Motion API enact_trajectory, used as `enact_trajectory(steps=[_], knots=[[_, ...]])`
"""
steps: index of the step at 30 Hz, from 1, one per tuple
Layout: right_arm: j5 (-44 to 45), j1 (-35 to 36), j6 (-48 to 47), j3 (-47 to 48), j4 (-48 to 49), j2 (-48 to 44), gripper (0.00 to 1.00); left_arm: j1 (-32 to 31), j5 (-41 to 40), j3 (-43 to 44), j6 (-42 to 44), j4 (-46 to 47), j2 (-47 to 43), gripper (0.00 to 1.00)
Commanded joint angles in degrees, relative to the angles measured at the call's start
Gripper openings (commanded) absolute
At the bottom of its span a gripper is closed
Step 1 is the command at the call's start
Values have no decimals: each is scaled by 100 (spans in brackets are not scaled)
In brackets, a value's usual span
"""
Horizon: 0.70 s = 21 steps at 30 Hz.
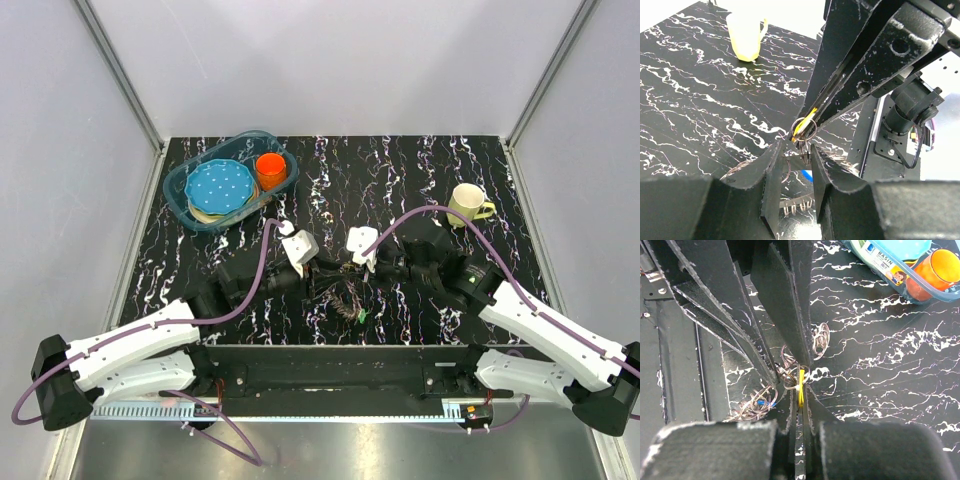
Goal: Remove the keys from the keyring
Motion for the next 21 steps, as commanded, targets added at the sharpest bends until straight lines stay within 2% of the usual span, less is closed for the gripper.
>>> enact_trajectory(steps=[1, 4, 6, 7, 8, 16, 21], knots=[[-22, -3, 84, 343, 381, -151, 0, -34, -160, 88, -77, 129, 68, 32], [-22, -3, 75, 343, 372, -186, 0, -34, -186, 123, -68, 59, 86, 31], [-14, -3, 75, 334, 381, -204, 0, -34, -134, 132, -42, 6, 112, 24], [-13, -3, 93, 343, 390, -204, 0, -34, -108, 140, -24, -12, 112, 16], [-13, -3, 93, 326, 372, -213, 0, -34, -72, 140, 2, -38, 112, 0], [197, -3, 303, 404, 65, -187, 0, -34, 59, -79, 450, 23, -142, 0], [31, -3, 470, 563, -172, -63, 0, -34, 122, -106, 802, 6, -108, 0]])
